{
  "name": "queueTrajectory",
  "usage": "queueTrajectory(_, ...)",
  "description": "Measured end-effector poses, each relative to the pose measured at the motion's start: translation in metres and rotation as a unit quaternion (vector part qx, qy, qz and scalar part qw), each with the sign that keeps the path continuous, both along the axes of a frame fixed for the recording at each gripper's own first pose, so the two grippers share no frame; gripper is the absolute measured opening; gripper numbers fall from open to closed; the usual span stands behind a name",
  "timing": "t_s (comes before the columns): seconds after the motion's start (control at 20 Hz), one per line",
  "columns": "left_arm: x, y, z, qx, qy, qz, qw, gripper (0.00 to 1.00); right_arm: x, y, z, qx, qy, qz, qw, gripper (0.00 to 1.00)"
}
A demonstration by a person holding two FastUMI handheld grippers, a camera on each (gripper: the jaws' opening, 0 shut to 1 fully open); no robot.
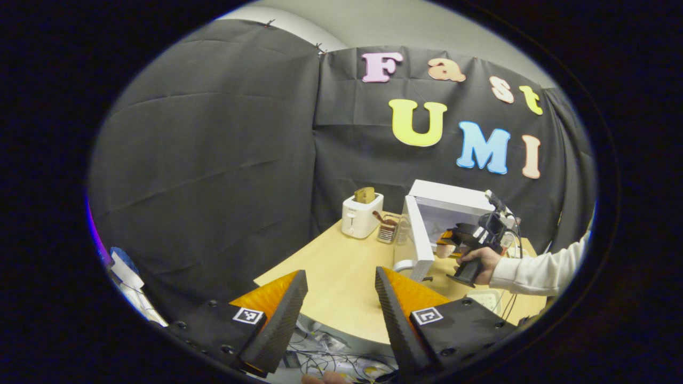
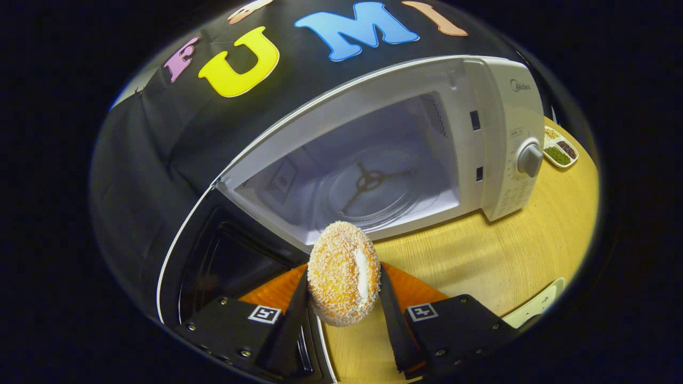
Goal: Open the microwave oven with the left hand, put the food in, and close the microwave oven.
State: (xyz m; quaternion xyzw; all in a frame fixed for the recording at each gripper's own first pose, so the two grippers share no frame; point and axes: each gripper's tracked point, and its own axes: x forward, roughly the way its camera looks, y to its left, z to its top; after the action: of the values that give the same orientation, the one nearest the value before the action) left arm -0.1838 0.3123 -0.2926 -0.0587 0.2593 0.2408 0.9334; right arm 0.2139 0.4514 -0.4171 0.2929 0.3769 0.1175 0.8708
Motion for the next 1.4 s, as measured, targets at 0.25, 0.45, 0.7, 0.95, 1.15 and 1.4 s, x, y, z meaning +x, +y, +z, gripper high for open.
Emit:
queueTrajectory(0.25, -0.007, 0.004, -0.01, -0.009, 0.018, 0.026, 0.999, 0.86, 0.046, 0.005, -0.01, 0.015, -0.029, -0.041, 0.999, 0.71)
queueTrajectory(0.45, -0.014, 0.005, -0.015, -0.012, 0.036, 0.045, 0.998, 0.86, 0.076, 0.007, -0.024, 0.016, -0.035, -0.067, 0.997, 0.71)
queueTrajectory(0.7, -0.029, -0.003, -0.019, -0.029, 0.06, 0.07, 0.995, 0.86, 0.103, 0.008, -0.038, 0.014, -0.049, -0.087, 0.995, 0.7)
queueTrajectory(0.95, -0.037, -0.015, -0.029, -0.026, 0.094, 0.065, 0.993, 0.86, 0.121, 0.007, -0.049, 0.011, -0.059, -0.109, 0.992, 0.71)
queueTrajectory(1.15, -0.042, -0.023, -0.033, -0.029, 0.108, 0.066, 0.992, 0.81, 0.138, 0.004, -0.052, 0.003, -0.082, -0.136, 0.987, 0.7)
queueTrajectory(1.4, -0.041, -0.024, -0.032, -0.025, 0.111, 0.068, 0.991, 0.81, 0.137, -0.004, -0.052, -0.027, -0.085, -0.137, 0.987, 0.76)
